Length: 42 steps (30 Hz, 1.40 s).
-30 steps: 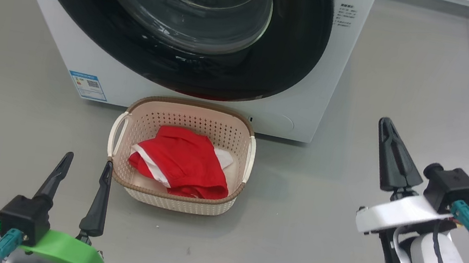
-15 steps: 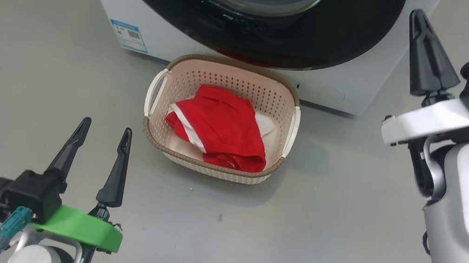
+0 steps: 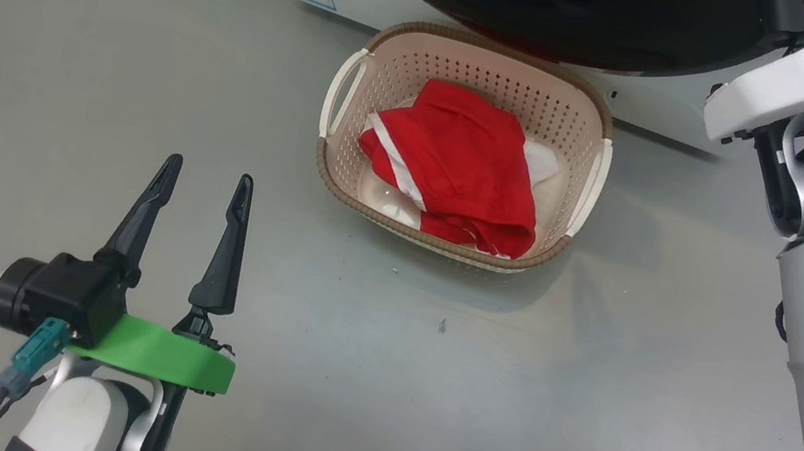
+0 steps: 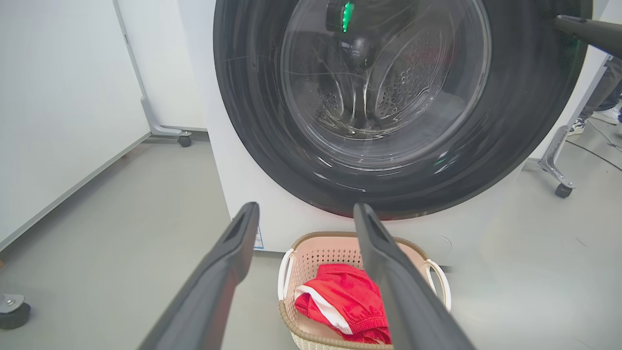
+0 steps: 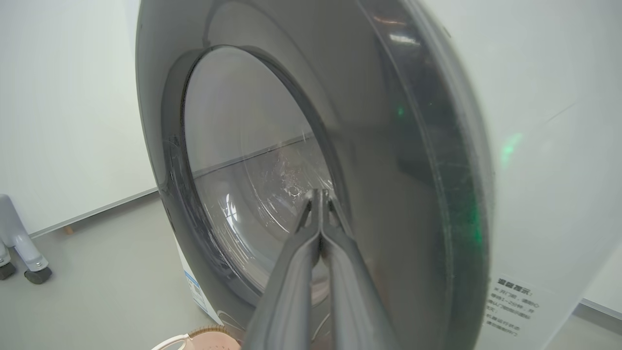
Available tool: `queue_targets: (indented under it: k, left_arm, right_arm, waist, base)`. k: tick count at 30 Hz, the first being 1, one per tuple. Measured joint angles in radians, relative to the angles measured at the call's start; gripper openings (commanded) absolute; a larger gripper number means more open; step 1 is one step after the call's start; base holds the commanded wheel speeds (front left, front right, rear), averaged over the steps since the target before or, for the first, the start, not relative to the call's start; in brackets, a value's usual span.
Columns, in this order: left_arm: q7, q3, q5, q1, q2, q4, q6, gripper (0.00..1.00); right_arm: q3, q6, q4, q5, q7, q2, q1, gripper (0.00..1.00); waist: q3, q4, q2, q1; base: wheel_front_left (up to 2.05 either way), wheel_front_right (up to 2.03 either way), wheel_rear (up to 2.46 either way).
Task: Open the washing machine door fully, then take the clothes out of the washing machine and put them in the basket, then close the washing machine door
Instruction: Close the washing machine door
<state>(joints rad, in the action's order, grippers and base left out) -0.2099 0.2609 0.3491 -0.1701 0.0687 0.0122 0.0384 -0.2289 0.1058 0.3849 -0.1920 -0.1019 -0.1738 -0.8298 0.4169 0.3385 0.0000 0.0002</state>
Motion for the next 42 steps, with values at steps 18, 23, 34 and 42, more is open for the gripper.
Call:
queue_targets:
  k: [18, 23, 34, 42]
  left_arm:
    - [-0.022, 0.01, 0.0, -0.052, -0.016, -0.06, -0.009, 1.0]
    - [-0.03, 0.014, 0.0, -0.062, -0.018, -0.071, -0.01, 1.0]
    - [-0.038, 0.035, 0.0, -0.089, -0.023, -0.08, -0.026, 1.0]
    - [-0.039, 0.039, 0.0, -0.102, -0.025, -0.093, -0.028, 1.0]
  right_arm:
    - [0.018, 0.008, 0.132, -0.01, -0.011, -0.033, -0.12, 0.0]
    - [0.023, 0.015, 0.162, -0.018, -0.023, -0.036, -0.147, 0.0]
    - [0.048, 0.016, 0.229, -0.019, -0.032, -0.057, -0.24, 0.0]
    - [0.053, 0.015, 0.267, -0.019, -0.05, -0.059, -0.276, 0.0]
  waist:
    - [0.069, 0.047, 0.0, 0.0]
    - [0.072, 0.048, 0.0, -0.0001]
    - [0.089, 0.054, 0.0, -0.0001]
    - [0.096, 0.06, 0.0, -0.0001]
  base:
    - [0.0, 0.0, 0.0]
    - [0.0, 0.0, 0.0]
    - [0.0, 0.0, 0.0]
    - [0.0, 0.0, 0.0]
